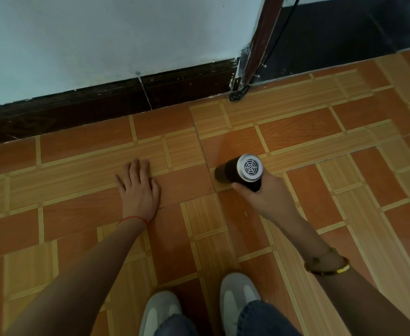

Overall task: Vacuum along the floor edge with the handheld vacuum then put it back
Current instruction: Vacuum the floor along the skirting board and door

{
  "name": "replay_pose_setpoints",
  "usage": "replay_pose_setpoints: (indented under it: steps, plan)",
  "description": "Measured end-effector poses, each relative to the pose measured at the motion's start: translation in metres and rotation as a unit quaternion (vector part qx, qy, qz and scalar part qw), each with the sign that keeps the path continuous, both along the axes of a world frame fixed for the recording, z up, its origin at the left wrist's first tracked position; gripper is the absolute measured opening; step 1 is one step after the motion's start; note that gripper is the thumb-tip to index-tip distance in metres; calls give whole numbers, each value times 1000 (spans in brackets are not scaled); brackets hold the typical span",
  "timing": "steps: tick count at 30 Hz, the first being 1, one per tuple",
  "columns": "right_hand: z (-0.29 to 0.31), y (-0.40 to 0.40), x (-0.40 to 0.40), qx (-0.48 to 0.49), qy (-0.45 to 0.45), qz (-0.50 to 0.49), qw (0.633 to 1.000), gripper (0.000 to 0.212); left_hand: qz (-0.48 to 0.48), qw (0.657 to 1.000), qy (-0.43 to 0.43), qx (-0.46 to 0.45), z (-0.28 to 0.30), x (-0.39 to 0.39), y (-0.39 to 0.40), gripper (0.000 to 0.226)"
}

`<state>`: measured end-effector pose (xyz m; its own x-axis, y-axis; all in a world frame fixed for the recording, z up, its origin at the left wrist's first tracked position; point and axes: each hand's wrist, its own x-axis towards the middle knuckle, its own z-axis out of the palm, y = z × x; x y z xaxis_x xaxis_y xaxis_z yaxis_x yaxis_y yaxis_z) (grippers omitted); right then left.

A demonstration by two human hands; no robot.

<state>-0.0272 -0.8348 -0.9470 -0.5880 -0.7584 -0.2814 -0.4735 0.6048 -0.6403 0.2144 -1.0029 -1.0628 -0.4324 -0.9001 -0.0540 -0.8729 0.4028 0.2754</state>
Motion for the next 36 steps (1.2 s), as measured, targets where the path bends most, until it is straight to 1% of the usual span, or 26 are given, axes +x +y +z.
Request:
replay_pose_setpoints:
  steps: [2, 4, 7, 9, 11, 14, 17, 20, 22, 25, 30, 33, 36]
  plan:
    - [-1, -4, -3, -12, 40, -22, 999, 63, -1, 1000, 1, 0, 0, 1, 0, 62]
    - [-2, -11, -5, -20, 62, -29, 997, 64, 0, 1000, 6, 4, 1, 1, -1, 62]
    - [-2, -24, 2, -20, 72, -6, 997, 61, 1, 1000, 15, 6, 2, 3, -2, 60]
    - [-3, -32, 12, -20, 57, 28, 998, 62, -1, 1000, 23, 8, 3, 5, -3, 57]
    - [-3, -39, 22, -12, 21, 78, 997, 64, -3, 1000, 27, 7, 5, 10, -5, 52]
    - [-3, -50, 33, 7, -10, 150, 989, 62, 16, 999, 28, -7, 7, 19, -8, 50]
    - [-2, -64, 34, -9, -4, 137, 990, 60, 42, 999, 21, -7, 8, 30, -12, 54]
    - [-4, -84, 26, -32, 37, 105, 993, 62, 65, 998, 15, -10, 6, 40, -16, 59]
    - [-4, -97, 23, -45, 65, 104, 991, 65, 81, 996, 19, -8, 4, 43, -17, 60]
    - [-7, -118, 26, -51, 74, 138, 986, 68, 94, 995, 21, -4, 1, 44, -18, 60]
    - [-13, -149, 43, -48, 17, 226, 973, 64, 100, 995, 27, -11, 3, 44, -18, 59]
    - [-17, -169, 42, -55, 10, 216, 975, 61, 101, 994, 31, -13, 3, 44, -18, 58]
    - [-22, -190, 34, -58, 46, 168, 983, 66, 103, 994, 30, -13, 2, 45, -19, 57]
